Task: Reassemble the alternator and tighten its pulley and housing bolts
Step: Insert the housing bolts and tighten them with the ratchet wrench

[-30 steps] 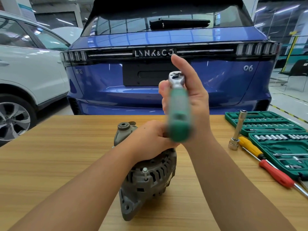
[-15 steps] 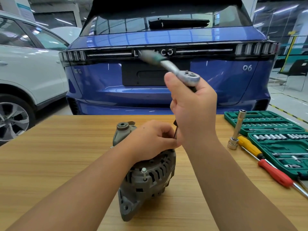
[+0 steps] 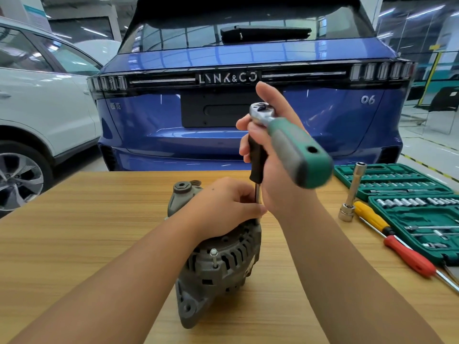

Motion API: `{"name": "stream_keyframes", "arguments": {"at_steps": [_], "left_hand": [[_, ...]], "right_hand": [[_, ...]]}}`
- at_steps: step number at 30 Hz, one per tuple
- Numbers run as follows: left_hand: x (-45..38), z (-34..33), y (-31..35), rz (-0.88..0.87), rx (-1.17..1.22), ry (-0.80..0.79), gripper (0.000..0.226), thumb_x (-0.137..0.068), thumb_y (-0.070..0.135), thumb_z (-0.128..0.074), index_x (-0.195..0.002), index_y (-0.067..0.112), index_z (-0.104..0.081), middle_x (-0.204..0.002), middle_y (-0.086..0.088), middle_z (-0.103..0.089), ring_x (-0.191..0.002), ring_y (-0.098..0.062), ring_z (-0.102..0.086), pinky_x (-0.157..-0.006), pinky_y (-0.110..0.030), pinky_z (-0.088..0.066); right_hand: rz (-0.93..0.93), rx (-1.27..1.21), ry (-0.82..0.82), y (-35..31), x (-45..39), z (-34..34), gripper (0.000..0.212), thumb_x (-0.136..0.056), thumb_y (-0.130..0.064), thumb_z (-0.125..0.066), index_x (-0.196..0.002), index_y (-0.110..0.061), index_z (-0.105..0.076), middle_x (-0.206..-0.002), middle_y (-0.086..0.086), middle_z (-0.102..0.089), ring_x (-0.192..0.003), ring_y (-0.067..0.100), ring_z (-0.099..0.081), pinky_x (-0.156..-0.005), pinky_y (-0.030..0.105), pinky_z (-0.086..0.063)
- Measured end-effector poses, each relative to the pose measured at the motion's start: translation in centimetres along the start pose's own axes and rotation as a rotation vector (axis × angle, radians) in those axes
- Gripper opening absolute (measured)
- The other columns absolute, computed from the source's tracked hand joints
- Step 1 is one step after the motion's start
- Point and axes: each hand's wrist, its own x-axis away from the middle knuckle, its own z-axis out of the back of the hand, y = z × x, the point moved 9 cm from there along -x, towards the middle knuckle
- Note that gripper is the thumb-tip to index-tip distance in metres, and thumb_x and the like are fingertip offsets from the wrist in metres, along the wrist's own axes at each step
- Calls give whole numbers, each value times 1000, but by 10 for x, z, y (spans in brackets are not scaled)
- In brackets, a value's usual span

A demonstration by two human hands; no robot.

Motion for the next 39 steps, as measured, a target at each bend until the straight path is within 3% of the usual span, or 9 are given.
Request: {"name": "stream_keyframes", "arguments": {"at_steps": [5,8,13,17,22,26,30,34,39], "left_hand": [[3,3,0,-3,77,18,7,-92,39,-74,-91,34,-69,-91,8,-72,-90,-8,-69,-89,-45,-59],[3,1,2,-21,106,10,9,-94,33,-74,-85,33,-70,-86,5,-73,-83,-11,-69,-83,-39,-58],[0,-4,3,-6,-32,-38,17,-94,51,-64,-98,35,-70,-93,11,-72,-86,-7,-68,-82,-36,-60],[-1,-1,-1,-4,-42,-5,18,-93,53,-65,-86,36,-67,-85,12,-70,-76,-4,-66,-72,-31,-58],[-1,-1,2,-28,-23,-7,18,-95,47,-65,-92,30,-72,-88,9,-72,-83,-8,-68,-83,-43,-58],[0,0,0,-11,5,12,12,-95,45,-66,-92,35,-71,-89,17,-69,-82,1,-64,-76,-32,-56],[-1,0,-3,14,14,-4,16,-95,47,-66,-91,34,-74,-88,14,-72,-79,2,-65,-79,-33,-56],[-2,2,-4,3,-5,27,15,-93,47,-68,-89,33,-72,-86,15,-69,-80,0,-64,-78,-33,-55],[-2,-4,0,-23,-40,-29,18,-92,53,-64,-92,36,-72,-89,12,-71,-82,-3,-67,-81,-39,-60]], "right_hand": [[-197,-268,-177,10,1,-15,33,-102,-16,-39,-126,-26,-59,-82,9,-67,-60,23,-52,-58,25,-49],[-152,-169,-46,9,5,-8,38,-92,-30,-58,-129,-19,-56,-81,2,-65,-61,15,-55,-58,24,-49],[-93,144,205,1,4,20,20,-89,-25,-74,-91,-6,-67,-62,-5,-51,-54,9,-42,-49,23,-39],[-227,-59,-14,9,2,7,28,-88,-17,-68,-116,-16,-63,-71,-1,-54,-60,12,-47,-58,23,-44],[80,97,1,-4,4,0,41,-94,-2,-60,-127,-26,-54,-83,10,-51,-59,16,-47,-57,29,-45],[82,-10,-79,3,2,-3,51,-98,4,-54,-126,-38,-60,-86,17,-52,-63,13,-49,-61,22,-49],[-99,-254,-167,15,-4,-3,39,-101,-15,-38,-125,-29,-64,-83,10,-66,-58,19,-52,-55,25,-49],[-197,-235,-78,22,-4,1,41,-93,-45,-55,-127,-23,-61,-85,3,-64,-62,14,-56,-58,25,-48],[-57,66,172,0,5,16,19,-89,-31,-74,-92,-14,-67,-60,-6,-48,-51,10,-39,-45,23,-36]]}}
